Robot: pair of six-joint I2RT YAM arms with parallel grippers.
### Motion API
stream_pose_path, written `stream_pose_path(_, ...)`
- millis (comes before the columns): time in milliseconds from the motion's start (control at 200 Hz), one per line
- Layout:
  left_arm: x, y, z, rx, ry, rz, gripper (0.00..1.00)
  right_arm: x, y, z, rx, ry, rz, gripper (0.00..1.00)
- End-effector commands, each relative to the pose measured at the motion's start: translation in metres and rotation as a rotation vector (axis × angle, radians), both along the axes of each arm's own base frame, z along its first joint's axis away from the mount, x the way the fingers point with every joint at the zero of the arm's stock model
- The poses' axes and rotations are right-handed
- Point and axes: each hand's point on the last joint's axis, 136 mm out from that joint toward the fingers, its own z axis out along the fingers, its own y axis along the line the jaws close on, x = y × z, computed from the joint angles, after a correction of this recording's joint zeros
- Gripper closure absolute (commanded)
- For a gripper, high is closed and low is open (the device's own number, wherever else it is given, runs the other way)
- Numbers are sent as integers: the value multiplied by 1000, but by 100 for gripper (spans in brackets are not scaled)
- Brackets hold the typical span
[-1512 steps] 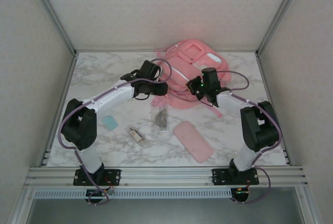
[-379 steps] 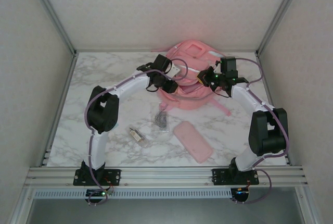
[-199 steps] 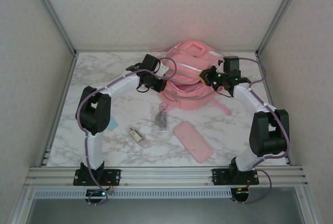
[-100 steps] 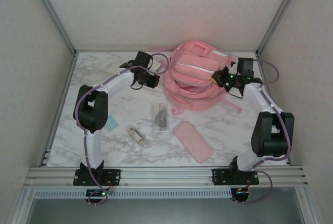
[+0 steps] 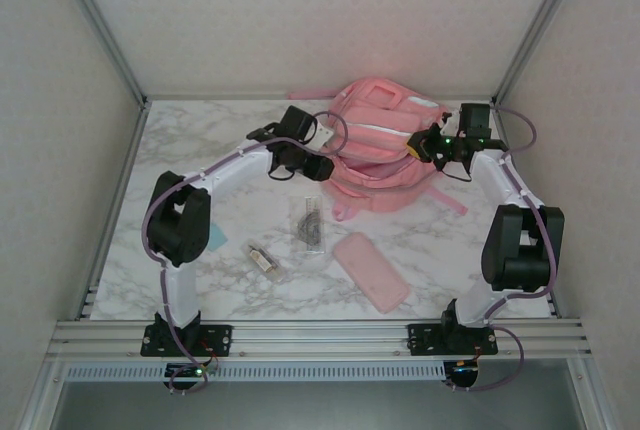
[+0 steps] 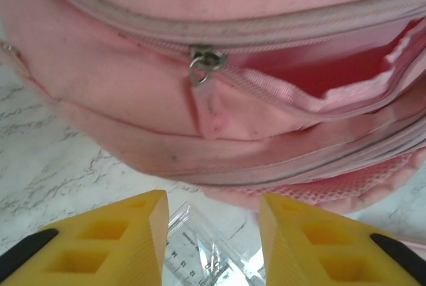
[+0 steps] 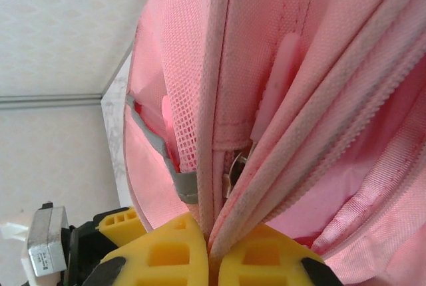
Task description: Pack the student bag
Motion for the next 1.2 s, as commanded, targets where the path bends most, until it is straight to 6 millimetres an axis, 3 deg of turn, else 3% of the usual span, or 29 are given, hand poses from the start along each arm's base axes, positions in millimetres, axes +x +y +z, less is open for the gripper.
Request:
stream_pose_path(0,4,-16,13,-28,-19,-28,59,14,-2,36,2,-150,29,100)
stream_pose_path(335,28,-28,-8,27,-12,-17,61,10,1,40,13,-163,41,100)
stream_pose_path(516,31,-22,-28,88,8,3,68,11,1,39,14,-162,39,100)
stream_pose_path(696,31,-9,-43,170,11,29,69,12,1,40,16,-166,38,100)
stream_pose_path(886,22,-1,-63,272,29,48,60,14,0,42,19,-169,31,100)
stream_pose_path(1001,29,5,-75,328,22,85,56,15,0,42,22,-169,28,100)
stream_pose_path(1081,38,5,-77,336,10,110,61,14,0,42,21,-168,27,100)
stream_pose_path(1196,47,4,-74,322,-3,132,77,12,0,43,14,-168,27,100)
